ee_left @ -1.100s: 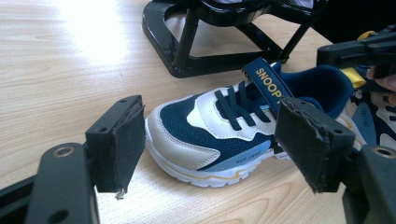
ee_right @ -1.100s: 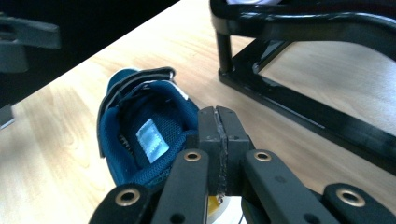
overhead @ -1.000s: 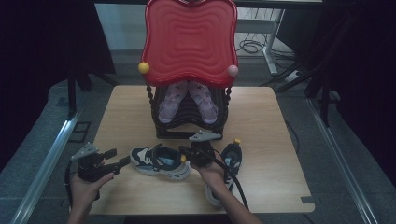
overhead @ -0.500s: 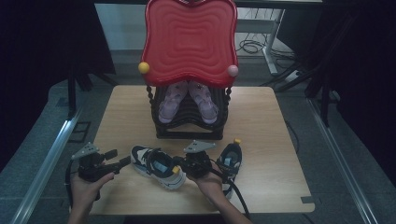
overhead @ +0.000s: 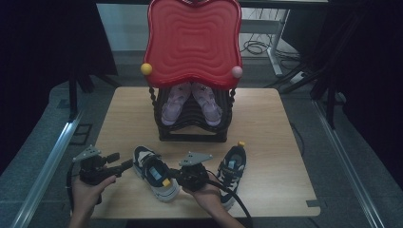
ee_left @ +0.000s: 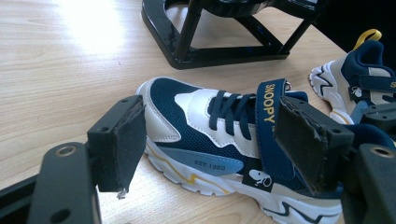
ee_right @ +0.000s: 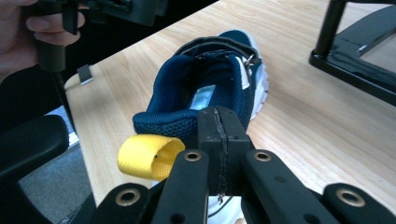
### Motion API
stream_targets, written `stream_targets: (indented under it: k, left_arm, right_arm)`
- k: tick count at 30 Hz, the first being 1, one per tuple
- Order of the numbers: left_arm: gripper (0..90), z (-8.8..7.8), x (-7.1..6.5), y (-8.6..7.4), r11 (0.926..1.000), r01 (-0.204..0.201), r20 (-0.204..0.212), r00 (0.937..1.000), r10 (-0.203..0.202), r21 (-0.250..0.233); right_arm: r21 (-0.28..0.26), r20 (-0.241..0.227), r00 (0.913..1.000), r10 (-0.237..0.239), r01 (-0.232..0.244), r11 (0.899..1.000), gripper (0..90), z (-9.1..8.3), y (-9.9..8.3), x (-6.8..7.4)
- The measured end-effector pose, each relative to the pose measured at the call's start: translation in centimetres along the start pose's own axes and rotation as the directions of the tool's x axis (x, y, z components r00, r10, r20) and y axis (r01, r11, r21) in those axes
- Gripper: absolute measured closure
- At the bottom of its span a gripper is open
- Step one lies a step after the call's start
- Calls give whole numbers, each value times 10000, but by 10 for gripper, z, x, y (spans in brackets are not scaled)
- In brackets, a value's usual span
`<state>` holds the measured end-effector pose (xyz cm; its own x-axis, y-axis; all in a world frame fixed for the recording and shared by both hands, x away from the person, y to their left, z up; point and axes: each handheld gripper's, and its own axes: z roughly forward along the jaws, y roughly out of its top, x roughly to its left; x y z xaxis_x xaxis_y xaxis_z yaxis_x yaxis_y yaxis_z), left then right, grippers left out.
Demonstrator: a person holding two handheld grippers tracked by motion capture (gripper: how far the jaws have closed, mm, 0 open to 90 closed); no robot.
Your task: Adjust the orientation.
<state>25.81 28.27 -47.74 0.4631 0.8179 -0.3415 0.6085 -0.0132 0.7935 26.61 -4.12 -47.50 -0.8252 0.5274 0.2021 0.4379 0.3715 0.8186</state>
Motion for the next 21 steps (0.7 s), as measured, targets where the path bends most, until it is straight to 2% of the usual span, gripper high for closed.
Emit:
stream_targets:
  k: [5, 8, 15, 21]
  left_arm:
    - [258, 0, 1, 0, 10000, 31, 40, 10000, -31, 28]
    - [258, -1, 1, 0, 10000, 41, 43, 10000, -41, 10]
    - [259, -1, 2, 0, 10000, 56, 57, 10000, -57, 43]
    - [259, -2, 2, 0, 10000, 76, 64, 10000, -76, 46]
  right_arm:
    - [-64, -274, 9996, 26, -27, 10000, 896, 4, -2, 5]
    - [-138, -259, 9997, 20, -24, 9999, 896, 6, -4, 6]
    - [123, 287, 9996, 35, -39, 9999, 896, 11, -9, 0]
    - [235, 190, 9998, -35, 30, 9997, 896, 15, -11, 2]
